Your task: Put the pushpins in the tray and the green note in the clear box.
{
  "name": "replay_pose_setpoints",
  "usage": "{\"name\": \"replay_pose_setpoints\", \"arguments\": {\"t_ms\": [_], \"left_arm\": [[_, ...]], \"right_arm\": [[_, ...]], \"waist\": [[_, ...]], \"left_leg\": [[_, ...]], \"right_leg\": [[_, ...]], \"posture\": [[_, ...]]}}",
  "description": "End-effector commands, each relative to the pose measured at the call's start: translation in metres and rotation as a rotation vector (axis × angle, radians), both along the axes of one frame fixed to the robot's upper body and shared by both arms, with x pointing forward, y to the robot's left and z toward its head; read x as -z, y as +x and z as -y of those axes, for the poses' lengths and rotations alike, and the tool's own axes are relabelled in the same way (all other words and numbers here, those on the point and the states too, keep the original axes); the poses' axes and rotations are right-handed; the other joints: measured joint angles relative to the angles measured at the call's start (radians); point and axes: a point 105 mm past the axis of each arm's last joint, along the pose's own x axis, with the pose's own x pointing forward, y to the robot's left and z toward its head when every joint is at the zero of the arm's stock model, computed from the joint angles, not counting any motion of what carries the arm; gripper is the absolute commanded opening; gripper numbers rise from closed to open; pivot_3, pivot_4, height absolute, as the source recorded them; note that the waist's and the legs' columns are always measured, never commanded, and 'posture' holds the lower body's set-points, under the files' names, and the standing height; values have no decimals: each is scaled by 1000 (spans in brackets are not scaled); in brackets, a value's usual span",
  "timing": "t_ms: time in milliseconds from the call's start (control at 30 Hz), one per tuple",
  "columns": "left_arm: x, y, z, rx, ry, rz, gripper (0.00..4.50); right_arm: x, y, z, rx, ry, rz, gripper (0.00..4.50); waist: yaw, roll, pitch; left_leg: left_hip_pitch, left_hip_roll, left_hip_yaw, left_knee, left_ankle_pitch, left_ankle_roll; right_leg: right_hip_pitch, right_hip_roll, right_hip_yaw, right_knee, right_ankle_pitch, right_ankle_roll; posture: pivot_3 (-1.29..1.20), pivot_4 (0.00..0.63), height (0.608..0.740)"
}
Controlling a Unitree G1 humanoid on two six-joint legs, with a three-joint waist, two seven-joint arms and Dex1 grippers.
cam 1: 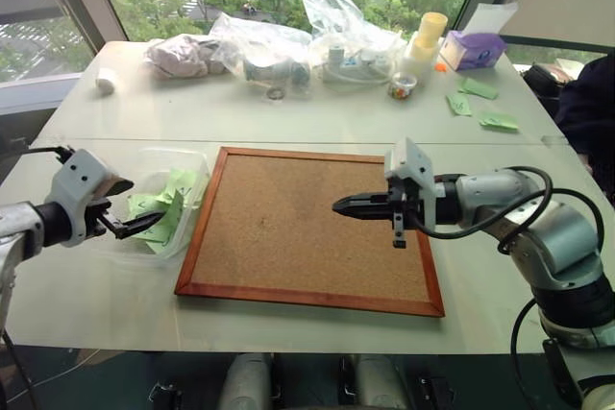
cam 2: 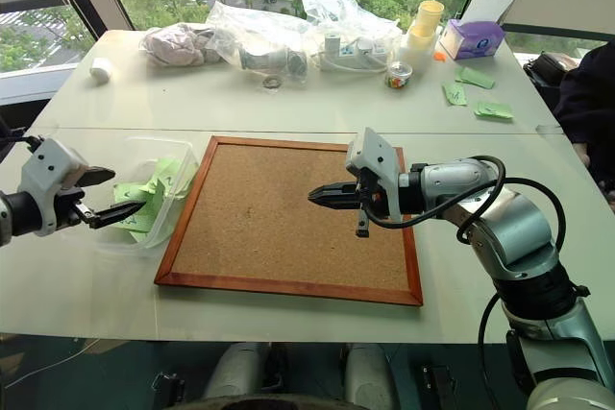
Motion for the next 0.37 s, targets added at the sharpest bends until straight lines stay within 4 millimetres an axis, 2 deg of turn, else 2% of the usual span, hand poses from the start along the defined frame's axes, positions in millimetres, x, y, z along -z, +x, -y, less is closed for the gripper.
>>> {"name": "replay_pose_setpoints", "arguments": {"t_ms": [33,200,367], "left_arm": [[-32,1,28,122,-30,107,4473],[-35,-3,82,332,-105,79,4473],[-34,1,116,458,-144,67,4473]], "right_arm": [[-5,2,3,8,-11,36,0],[0,1,14,31,-46,20,0],[6,-2,26,70,-73,-1,0]], "waist": [[1,0,0],[0,0,0],[0,0,0]], "left_leg": [[0,0,0,0,0,0],[0,-1,0,0,0,0],[0,-1,0,0,0,0]], "right_leg": [[0,0,0,0,0,0],[1,-1,0,0,0,0],[1,1,0,0,0,0]], "posture": [[0,150,740],[0,150,740],[0,150,740]]}}
